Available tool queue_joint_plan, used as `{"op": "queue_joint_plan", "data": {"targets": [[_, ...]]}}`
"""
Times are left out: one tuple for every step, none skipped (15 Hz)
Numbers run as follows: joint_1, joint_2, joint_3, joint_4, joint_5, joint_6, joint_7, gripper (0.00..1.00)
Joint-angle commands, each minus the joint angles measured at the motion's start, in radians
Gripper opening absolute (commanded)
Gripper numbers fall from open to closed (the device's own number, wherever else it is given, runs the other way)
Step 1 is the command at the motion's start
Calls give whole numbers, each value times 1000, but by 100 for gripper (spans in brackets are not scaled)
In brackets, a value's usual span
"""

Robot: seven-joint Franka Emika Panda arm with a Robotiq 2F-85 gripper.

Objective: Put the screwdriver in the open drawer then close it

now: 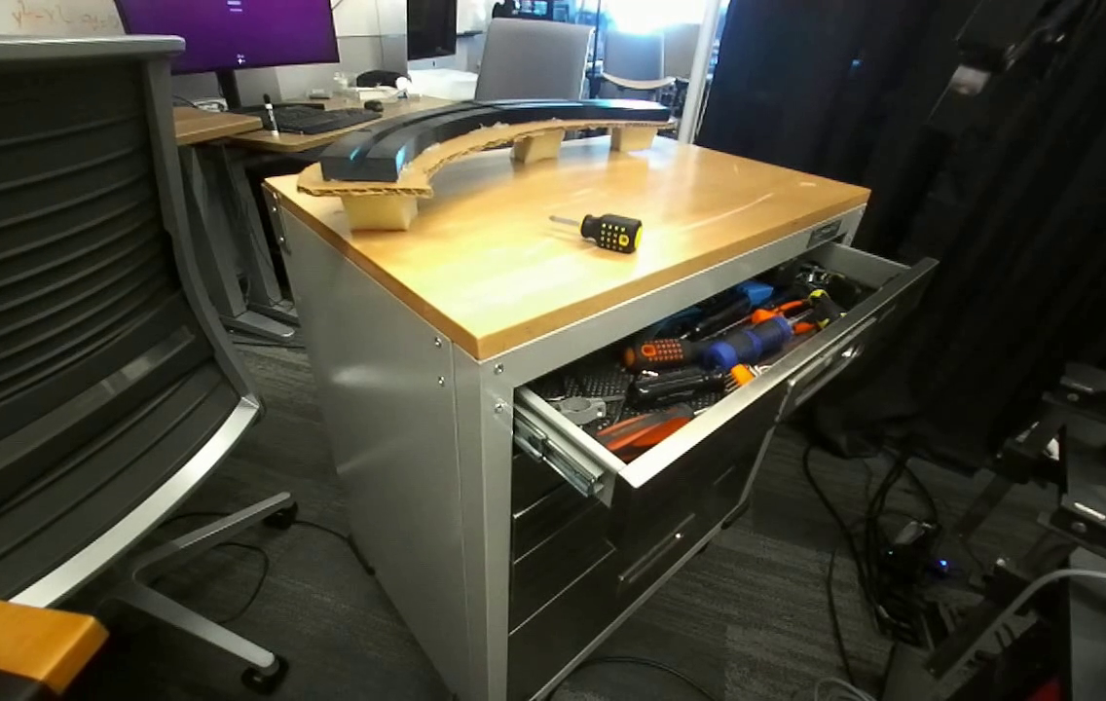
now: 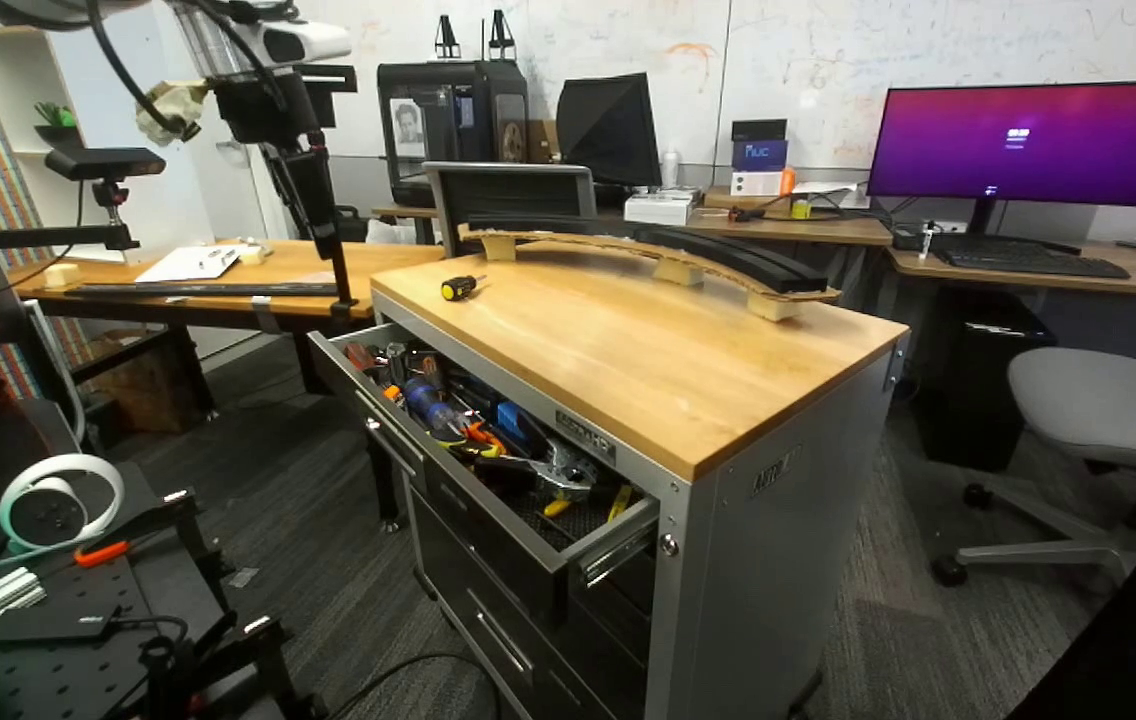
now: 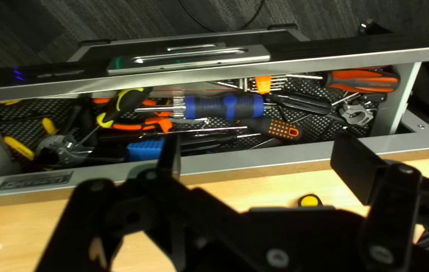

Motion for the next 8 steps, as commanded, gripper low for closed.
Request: {"op": "queue_joint_plan", "data": {"targets": [[13, 143, 33, 14, 55, 205, 93, 100], [18, 196, 39, 28, 64, 251, 106, 100], [22, 242, 42, 39, 70, 288, 116, 100], [33, 293, 44, 56, 76, 301, 110, 100], [23, 330, 55, 69, 49, 305, 130, 100], [29, 239, 31, 16, 48, 267, 98, 100], [31, 279, 34, 27, 46, 281, 106, 100], [34, 308, 34, 39, 46, 288, 109, 100]]}}
